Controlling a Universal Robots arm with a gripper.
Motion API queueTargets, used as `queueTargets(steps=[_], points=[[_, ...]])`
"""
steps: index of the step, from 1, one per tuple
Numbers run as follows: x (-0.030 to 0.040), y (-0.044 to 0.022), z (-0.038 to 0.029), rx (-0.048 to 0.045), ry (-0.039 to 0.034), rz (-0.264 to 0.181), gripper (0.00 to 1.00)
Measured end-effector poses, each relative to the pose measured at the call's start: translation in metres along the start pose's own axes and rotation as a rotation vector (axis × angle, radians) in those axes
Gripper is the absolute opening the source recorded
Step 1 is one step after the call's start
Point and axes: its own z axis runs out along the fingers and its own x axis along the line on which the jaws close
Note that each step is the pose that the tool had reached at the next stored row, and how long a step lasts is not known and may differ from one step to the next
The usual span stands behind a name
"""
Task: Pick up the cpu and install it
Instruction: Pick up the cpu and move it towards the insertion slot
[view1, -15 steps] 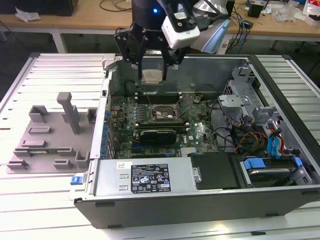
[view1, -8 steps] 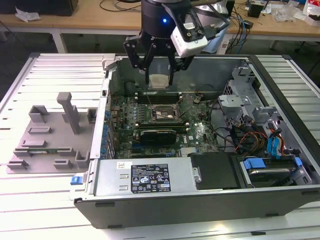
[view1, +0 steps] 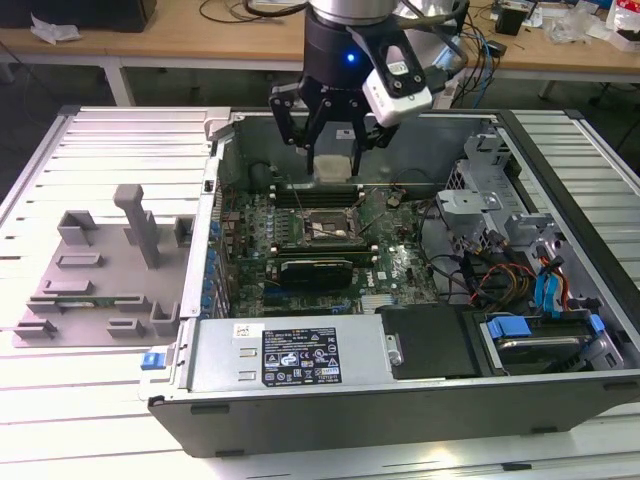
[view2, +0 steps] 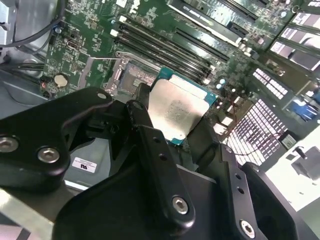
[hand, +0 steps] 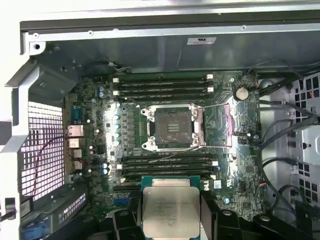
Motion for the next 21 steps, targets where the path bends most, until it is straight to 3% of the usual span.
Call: queueTargets(steps=[4, 12, 13, 15, 19, 21], points=[[-0.0025, 0.005, 0.0091, 0.0004, 0.0018, -0.048, 0.55], [-0.0051, 0.0171, 0.0213, 0.0009, 0.0033, -0.087, 0.55], [-0.0055, 0.0191, 0.0253, 0.0007, 0.0035, -0.094, 0.55], [-0.0085, 0.0198, 0.0336, 0.0008, 0.0038, -0.096, 0.55], [-0.0126, 0.0204, 0.0419, 0.0008, 0.0046, -0.09, 0.55], [-0.0127, 0.0214, 0.0443, 0.0006, 0.0048, -0.064, 0.55]])
